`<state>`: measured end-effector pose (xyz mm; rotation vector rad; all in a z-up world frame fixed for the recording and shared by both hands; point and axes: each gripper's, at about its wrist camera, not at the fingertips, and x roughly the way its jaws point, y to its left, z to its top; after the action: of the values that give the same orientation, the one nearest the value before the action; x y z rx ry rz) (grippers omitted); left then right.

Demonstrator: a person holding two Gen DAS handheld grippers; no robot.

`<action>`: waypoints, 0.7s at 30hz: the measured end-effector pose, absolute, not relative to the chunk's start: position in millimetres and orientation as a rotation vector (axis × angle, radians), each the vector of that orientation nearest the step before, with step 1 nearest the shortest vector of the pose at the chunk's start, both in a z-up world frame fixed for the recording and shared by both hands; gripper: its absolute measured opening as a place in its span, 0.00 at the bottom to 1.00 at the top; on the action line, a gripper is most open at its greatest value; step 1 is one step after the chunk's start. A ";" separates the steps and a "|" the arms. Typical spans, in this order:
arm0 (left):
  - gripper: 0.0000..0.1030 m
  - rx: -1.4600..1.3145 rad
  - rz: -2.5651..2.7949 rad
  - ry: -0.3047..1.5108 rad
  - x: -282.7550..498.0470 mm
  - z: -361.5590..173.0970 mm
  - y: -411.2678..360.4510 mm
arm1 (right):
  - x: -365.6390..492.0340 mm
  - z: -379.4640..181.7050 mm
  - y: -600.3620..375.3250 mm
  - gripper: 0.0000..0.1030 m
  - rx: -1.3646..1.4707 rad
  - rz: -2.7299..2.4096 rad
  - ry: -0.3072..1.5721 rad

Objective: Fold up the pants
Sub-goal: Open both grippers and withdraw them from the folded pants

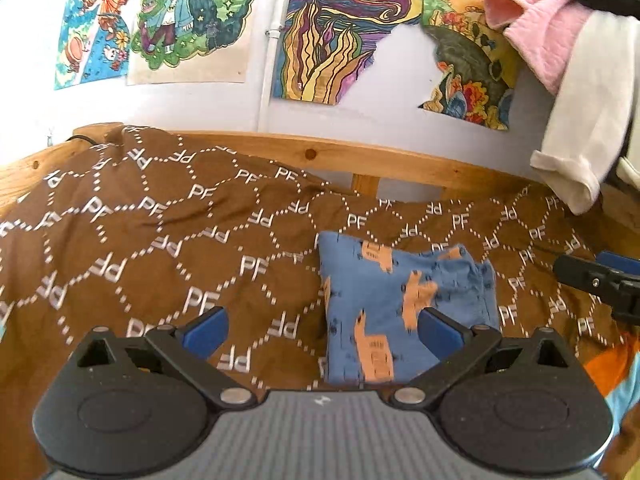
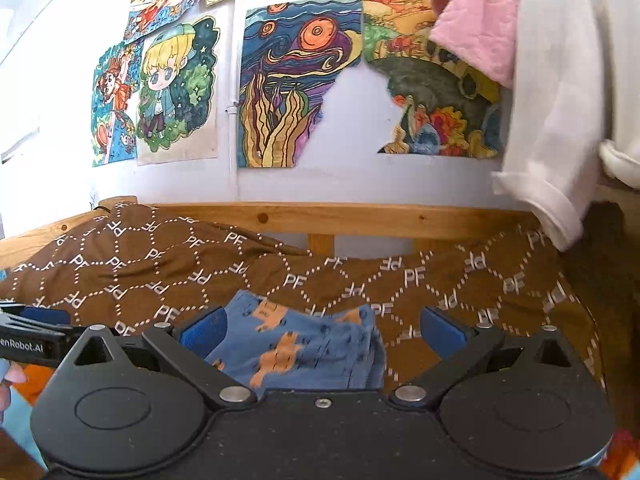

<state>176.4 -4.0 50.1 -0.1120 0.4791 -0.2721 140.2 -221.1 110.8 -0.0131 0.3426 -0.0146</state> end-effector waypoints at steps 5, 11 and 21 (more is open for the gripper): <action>1.00 -0.095 -0.266 0.489 148.1 39.9 2.6 | 104.4 100.3 -206.1 0.99 -0.026 -0.026 0.356; 1.00 -0.094 -0.248 0.502 130.1 27.5 9.5 | 73.2 88.8 -189.9 0.99 -0.054 -0.032 0.360; 1.00 -0.097 -0.240 0.512 123.0 16.5 13.3 | 57.7 72.3 -181.3 0.99 -0.048 -0.051 0.396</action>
<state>123.0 13.3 16.5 -0.0969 0.5115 -0.2402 57.7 -181.3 72.3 -0.0477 0.3959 -0.0510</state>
